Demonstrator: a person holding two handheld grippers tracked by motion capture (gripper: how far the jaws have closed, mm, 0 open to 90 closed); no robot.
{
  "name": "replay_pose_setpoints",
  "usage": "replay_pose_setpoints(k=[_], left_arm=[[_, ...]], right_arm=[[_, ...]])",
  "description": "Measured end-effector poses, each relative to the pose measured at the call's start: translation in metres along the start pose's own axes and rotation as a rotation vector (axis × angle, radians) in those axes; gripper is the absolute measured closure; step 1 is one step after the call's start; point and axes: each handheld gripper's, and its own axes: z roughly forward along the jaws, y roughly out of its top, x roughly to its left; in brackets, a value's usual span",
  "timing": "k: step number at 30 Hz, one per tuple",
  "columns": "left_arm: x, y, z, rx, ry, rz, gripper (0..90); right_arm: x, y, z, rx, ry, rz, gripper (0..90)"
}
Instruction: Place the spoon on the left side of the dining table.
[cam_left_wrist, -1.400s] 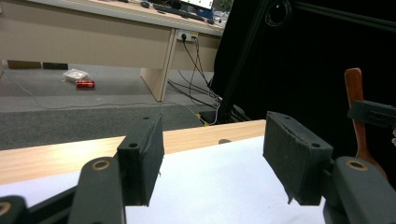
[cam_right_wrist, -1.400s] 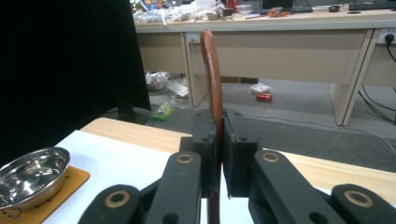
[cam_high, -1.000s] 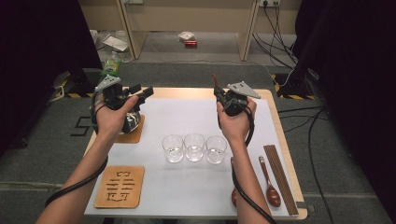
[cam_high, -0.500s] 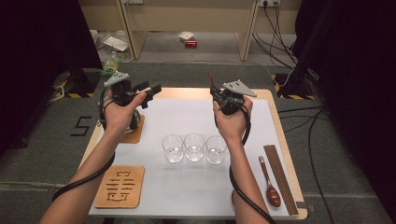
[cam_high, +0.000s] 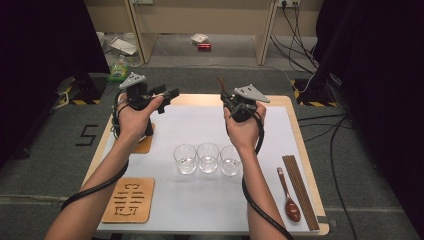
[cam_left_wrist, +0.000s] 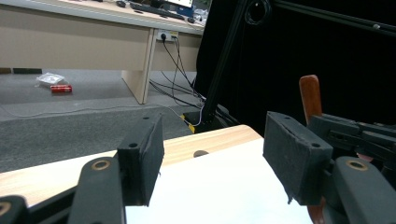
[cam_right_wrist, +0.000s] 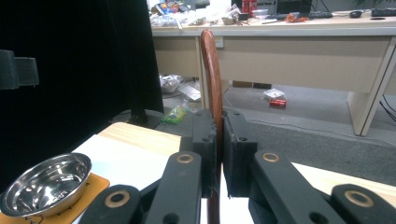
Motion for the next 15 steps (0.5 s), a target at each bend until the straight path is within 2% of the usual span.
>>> replay_pose_setpoints(k=[15], left_arm=[[-0.014,0.01,0.019,0.006,-0.029,-0.004,37.7]], right_arm=[[0.012,0.0,0.005,0.006,0.026,-0.004,85.1]])
